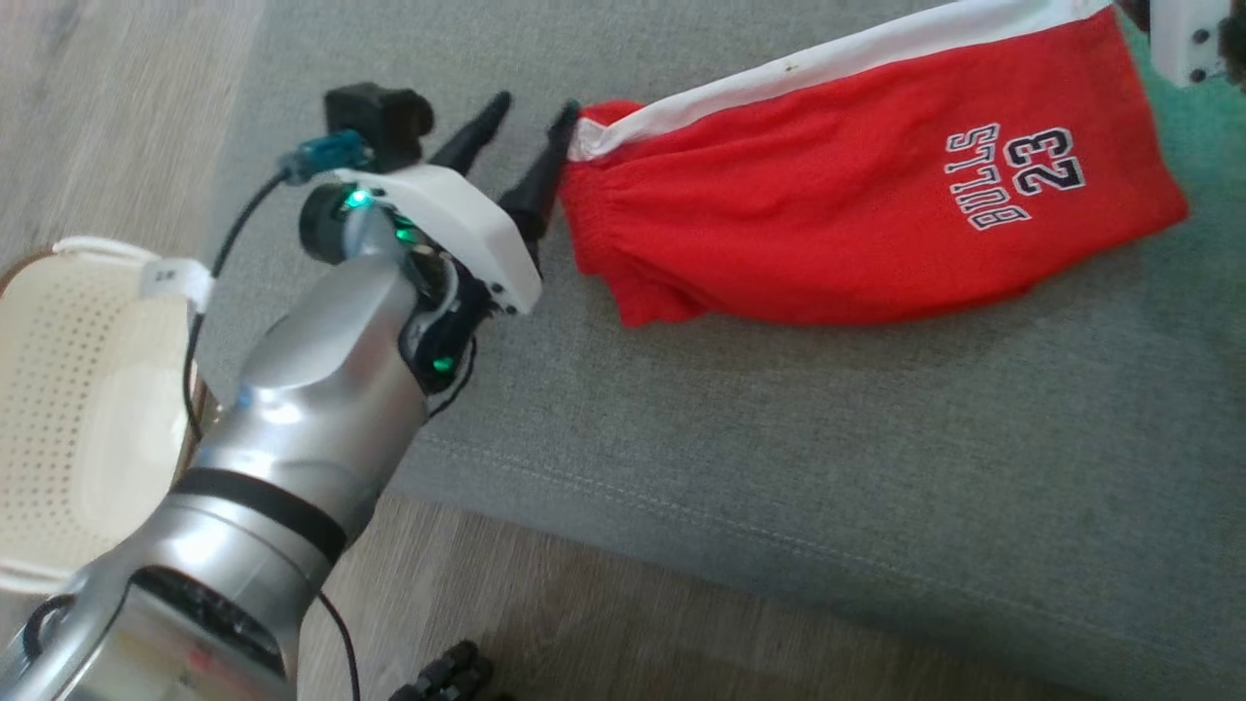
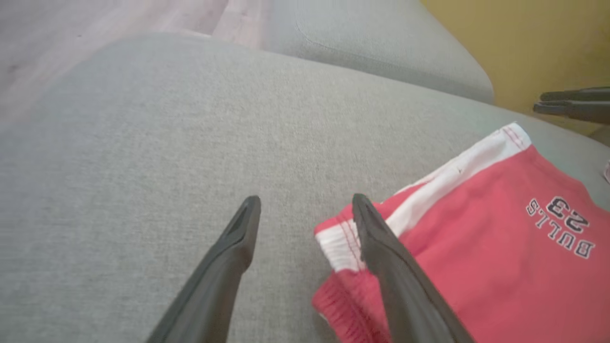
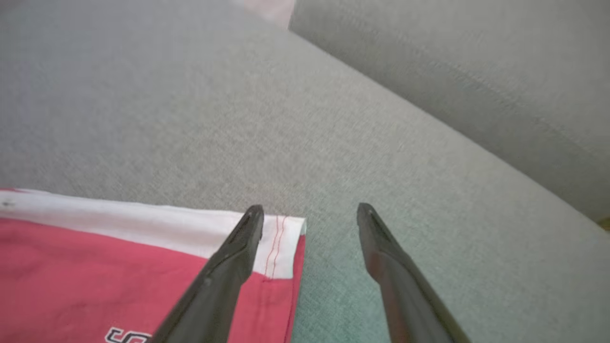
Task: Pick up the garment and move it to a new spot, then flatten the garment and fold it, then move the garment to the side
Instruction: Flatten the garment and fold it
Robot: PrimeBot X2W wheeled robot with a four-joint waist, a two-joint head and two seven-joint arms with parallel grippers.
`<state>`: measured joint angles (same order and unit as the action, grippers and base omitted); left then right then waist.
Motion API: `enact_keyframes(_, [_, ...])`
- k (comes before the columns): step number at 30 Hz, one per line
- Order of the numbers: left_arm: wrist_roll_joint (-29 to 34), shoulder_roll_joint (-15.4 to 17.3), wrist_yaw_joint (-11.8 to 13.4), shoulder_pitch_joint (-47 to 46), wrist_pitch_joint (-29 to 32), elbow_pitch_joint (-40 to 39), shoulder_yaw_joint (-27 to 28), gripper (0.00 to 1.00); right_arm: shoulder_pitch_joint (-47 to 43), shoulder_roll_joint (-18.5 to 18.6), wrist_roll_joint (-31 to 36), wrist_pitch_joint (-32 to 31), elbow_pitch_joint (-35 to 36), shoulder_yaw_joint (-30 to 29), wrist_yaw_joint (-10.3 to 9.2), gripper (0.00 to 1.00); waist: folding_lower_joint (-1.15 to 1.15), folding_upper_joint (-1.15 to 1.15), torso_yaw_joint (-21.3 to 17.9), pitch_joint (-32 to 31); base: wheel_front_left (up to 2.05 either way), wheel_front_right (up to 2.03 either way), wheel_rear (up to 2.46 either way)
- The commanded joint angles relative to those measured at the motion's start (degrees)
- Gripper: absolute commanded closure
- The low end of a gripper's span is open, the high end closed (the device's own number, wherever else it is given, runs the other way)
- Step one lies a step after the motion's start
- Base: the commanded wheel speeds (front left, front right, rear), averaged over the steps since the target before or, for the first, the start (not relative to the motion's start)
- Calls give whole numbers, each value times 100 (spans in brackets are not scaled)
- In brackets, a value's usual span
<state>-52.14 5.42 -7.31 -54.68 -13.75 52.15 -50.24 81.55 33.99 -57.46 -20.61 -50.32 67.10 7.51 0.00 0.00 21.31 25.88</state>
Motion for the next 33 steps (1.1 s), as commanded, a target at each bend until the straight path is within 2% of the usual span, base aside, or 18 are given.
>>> enact_keyframes(1, [-14, 202, 83, -258, -90, -61, 307, 0, 49, -92, 42, 368, 39, -75, -2, 0, 0, 0, -73, -115, 0, 0, 0])
enact_keyframes(4, [97, 303, 303, -184, -119, -256, 695, 0, -118, -181, -21, 1189, 2, -248, -2, 0, 0, 0, -180, -307, 0, 0, 0])
enact_keyframes(5, [286, 408, 483, -14, -121, -612, 1102, 0, -333, -271, -111, 1682, 41, -332, -2, 0, 0, 0, -291, -455, 0, 0, 0])
enact_keyframes(9, [891, 534, 848, 542, -123, -1479, 1883, 0, -728, -288, -49, 2545, 52, -313, -2, 0, 0, 0, -500, -755, 0, 0, 0])
enact_keyframes(12, [1363, 517, 1009, 1032, -124, -2156, 2410, 0, -1004, -336, -53, 3126, 25, -387, -2, 0, 0, 0, -647, -968, 0, 0, 0])
enact_keyframes(17, [1934, 327, 1063, 1823, -124, -2845, 3014, 0, -1471, -205, 122, 3506, 104, -495, -2, 0, 0, 0, -822, -1332, 0, 0, 0])
enact_keyframes(21, [2238, 240, 1062, 2226, -124, -3080, 3320, 0, -1733, -122, 437, 3554, 307, -900, -2, 0, 0, 0, -951, -1506, 0, 0, 0])
enact_keyframes(22, [2409, 167, 1036, 2475, -124, -3260, 3543, 0, -2017, -84, 788, 3557, 575, -1409, -2, 0, 0, 0, -1044, -1595, 0, 0, 0])
enact_keyframes(23, [2409, 167, 1036, 2475, -124, -3260, 3543, 0, -2017, -84, 788, 3557, 575, -1409, -2, 0, 0, 0, -1044, -1595, 0, 0, 0])
enact_keyframes(27, [2958, 55, 905, 2989, -124, -3649, 3798, 0, -2925, -208, 1737, 3558, 1125, -2729, -2, 0, 0, 0, -1208, -1772, 0, 0, 0])
enact_keyframes(30, [3213, -71, 850, 3388, -124, -3869, 4025, 0, -3752, -507, 2502, 3559, 1657, -3909, -2, 0, 0, 0, -1334, -1887, 0, 0, 0])
enact_keyframes(33, [3425, -169, 773, 3745, -124, -4104, 4231, 0, -4644, -972, 3287, 3559, 2325, -4907, -2, 0, 0, 0, -1444, -1997, 0, 0, 0])
